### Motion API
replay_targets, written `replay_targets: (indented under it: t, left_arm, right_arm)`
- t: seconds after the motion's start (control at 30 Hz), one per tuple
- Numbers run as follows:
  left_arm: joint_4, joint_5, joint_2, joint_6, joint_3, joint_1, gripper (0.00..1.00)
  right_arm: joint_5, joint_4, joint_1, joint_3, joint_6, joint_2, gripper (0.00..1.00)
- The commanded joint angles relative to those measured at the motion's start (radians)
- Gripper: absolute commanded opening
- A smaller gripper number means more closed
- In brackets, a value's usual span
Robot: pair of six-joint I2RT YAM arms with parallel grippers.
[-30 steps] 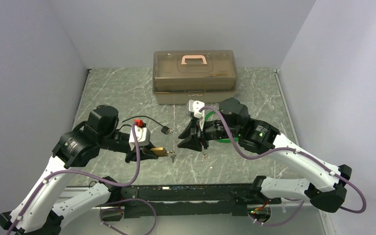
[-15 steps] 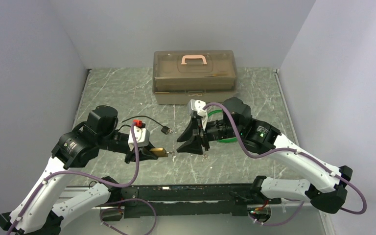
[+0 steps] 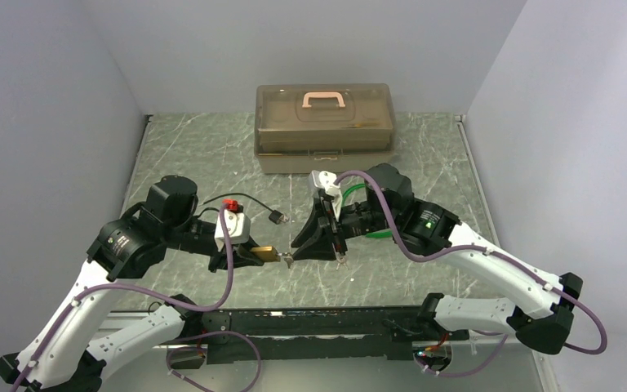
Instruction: Unlock with the key
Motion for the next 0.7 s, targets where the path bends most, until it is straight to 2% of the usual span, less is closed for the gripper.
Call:
replay_targets:
  t: [0.0, 0.3, 0.47, 0.57, 0.67]
  left_arm:
    - [0.046, 0.055, -0.012, 0.013, 0.054, 0.004, 0.0]
    - [0.05, 0.061, -0.014, 0.006, 0.055, 0.004, 0.0]
    - [0.061, 0.065, -0.015, 0.0, 0.05, 0.003, 0.0]
    - [0.059, 0.065, -0.017, 0.0, 0.047, 0.003, 0.0]
    - [0.06, 0.062, -0.018, -0.003, 0.046, 0.004, 0.0]
  right_arm:
    - [-0.009, 0.044, 0.003, 0.022, -0.002, 0.02, 0.32]
    - [0.033, 0.034, 0.005, 0.043, -0.024, 0.021, 0.27]
    - [0.033, 0.039, 0.005, 0.047, -0.024, 0.022, 0.15]
    - [0.028, 0.047, 0.007, 0.043, -0.026, 0.029, 0.01]
    - [0.032, 0.036, 0.015, 0.052, -0.036, 0.042, 0.0]
